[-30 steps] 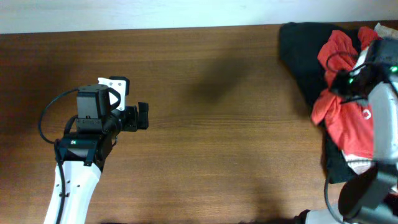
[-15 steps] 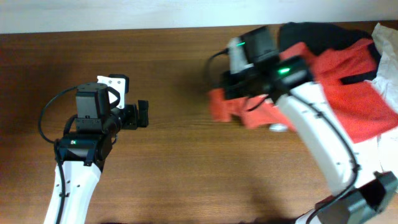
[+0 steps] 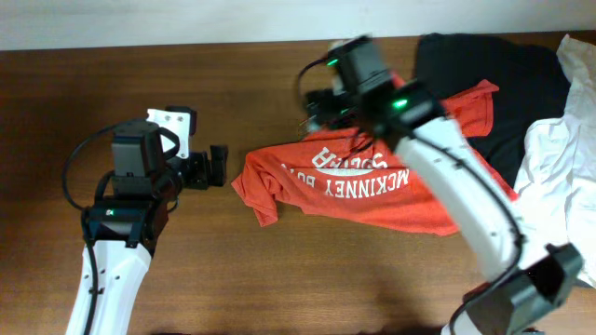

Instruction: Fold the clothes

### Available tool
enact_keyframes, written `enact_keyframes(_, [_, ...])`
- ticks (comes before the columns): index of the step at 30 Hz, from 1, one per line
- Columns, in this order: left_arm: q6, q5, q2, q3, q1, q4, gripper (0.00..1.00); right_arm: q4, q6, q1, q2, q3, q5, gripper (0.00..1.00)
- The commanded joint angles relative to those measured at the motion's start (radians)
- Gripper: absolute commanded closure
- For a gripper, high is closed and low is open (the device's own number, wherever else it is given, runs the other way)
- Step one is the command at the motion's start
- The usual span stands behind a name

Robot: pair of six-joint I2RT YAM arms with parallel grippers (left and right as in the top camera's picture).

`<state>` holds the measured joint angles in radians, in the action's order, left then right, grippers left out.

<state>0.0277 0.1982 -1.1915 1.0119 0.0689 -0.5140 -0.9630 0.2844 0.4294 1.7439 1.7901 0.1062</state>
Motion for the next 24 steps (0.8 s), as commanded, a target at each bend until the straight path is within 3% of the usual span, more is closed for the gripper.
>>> enact_keyframes(1, [0.003, 0.11, -0.06, 0.021, 0.025, 0.026, 0.01, -0.081, 0.001, -0.143, -0.077, 0.034, 0.052, 0.01])
enact_keyframes(7, [0.003, 0.109, -0.28, 0.021, 0.119, 0.052, 0.01, -0.237, 0.002, -0.349, -0.077, 0.034, 0.014, 0.01])
enact_keyframes(14, [0.003, 0.109, -0.516, 0.021, 0.174, 0.087, 0.01, -0.294, 0.002, -0.458, -0.077, 0.033, -0.047, 0.01])
enact_keyframes(18, [0.002, 0.093, -0.578, 0.021, 0.214, 0.12, 0.11, -0.303, 0.002, -0.465, -0.077, 0.033, -0.046, 0.01])
enact_keyframes(21, [0.003, 0.004, -0.615, 0.021, 0.237, 0.135, 0.37, -0.309, 0.002, -0.464, -0.077, 0.033, -0.046, 0.01])
enact_keyframes(23, [0.002, -0.013, -0.635, 0.021, 0.24, 0.136, 0.65, -0.317, 0.001, -0.465, -0.077, 0.033, -0.046, 0.01])
enact_keyframes(24, [0.002, -0.025, -0.643, 0.021, 0.24, 0.136, 0.88, -0.324, 0.001, -0.465, -0.077, 0.033, -0.046, 0.01])
